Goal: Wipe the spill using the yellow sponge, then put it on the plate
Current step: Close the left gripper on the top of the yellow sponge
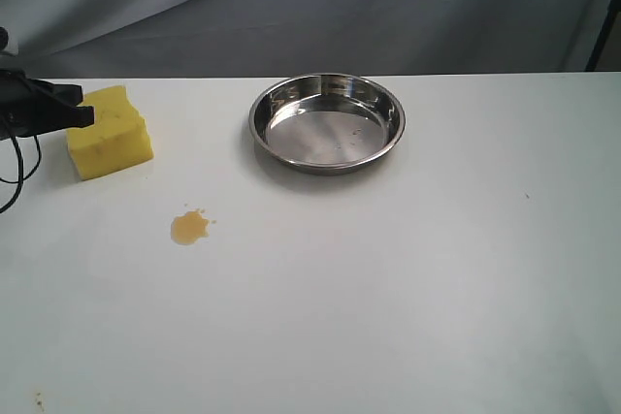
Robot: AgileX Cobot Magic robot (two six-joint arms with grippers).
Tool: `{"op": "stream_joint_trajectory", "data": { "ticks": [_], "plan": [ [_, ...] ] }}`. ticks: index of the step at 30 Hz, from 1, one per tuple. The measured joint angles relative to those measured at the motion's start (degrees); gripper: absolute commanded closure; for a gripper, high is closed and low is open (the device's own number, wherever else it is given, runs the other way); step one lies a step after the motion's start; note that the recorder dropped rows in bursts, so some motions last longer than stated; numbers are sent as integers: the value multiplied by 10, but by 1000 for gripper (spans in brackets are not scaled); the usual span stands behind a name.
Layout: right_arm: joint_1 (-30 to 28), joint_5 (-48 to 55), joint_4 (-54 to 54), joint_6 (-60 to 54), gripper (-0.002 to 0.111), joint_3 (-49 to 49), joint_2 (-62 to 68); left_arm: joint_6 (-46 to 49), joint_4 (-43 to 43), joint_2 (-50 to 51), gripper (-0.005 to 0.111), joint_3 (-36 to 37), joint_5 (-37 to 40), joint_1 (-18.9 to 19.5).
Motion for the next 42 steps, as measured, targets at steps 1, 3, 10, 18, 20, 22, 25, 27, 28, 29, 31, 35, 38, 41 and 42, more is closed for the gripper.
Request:
{"op": "stream_joint_trajectory", "data": {
  "ticks": [1, 3, 10, 18, 20, 22, 25, 27, 28, 29, 31, 35, 38, 41, 42],
  "plan": [
    [0, 0, 0, 0, 108, 0, 0, 0, 0, 0, 106, 0, 0, 0],
    [0, 0, 0, 0, 108, 0, 0, 1, 0, 0, 103, 0, 0, 0],
    [0, 0, 0, 0, 108, 0, 0, 10, 0, 0, 54, 0, 0, 0],
    [0, 0, 0, 0, 108, 0, 0, 10, -62, 0, 2, 0, -10, 0],
    [0, 0, 0, 0, 108, 0, 0, 10, -69, 0, 2, 0, -16, 0],
    [0, 0, 0, 0, 108, 0, 0, 10, -72, 0, 2, 0, -25, 0],
    [0, 0, 0, 0, 108, 0, 0, 10, -73, 0, 2, 0, -35, 0],
    [0, 0, 0, 0, 108, 0, 0, 10, -73, 0, 2, 0, -36, 0],
    [0, 0, 0, 0, 108, 0, 0, 10, -73, 0, 2, 0, -37, 0],
    [0, 0, 0, 0, 108, 0, 0, 10, -73, 0, 2, 0, -37, 0],
    [0, 0, 0, 0, 108, 0, 0, 10, -73, 0, 2, 0, -37, 0],
    [0, 0, 0, 0, 108, 0, 0, 10, -79, 2, 2, 0, -37, 0],
    [0, 0, 0, 0, 108, 0, 0, 10, -96, 12, 2, 0, -37, 0],
    [0, 0, 0, 0, 108, 0, 0, 10, -119, 32, 2, 0, -28, 0],
    [0, 0, 0, 0, 108, 0, 0, 10, -128, 39, 2, -1, -26, 0]
  ]
}}
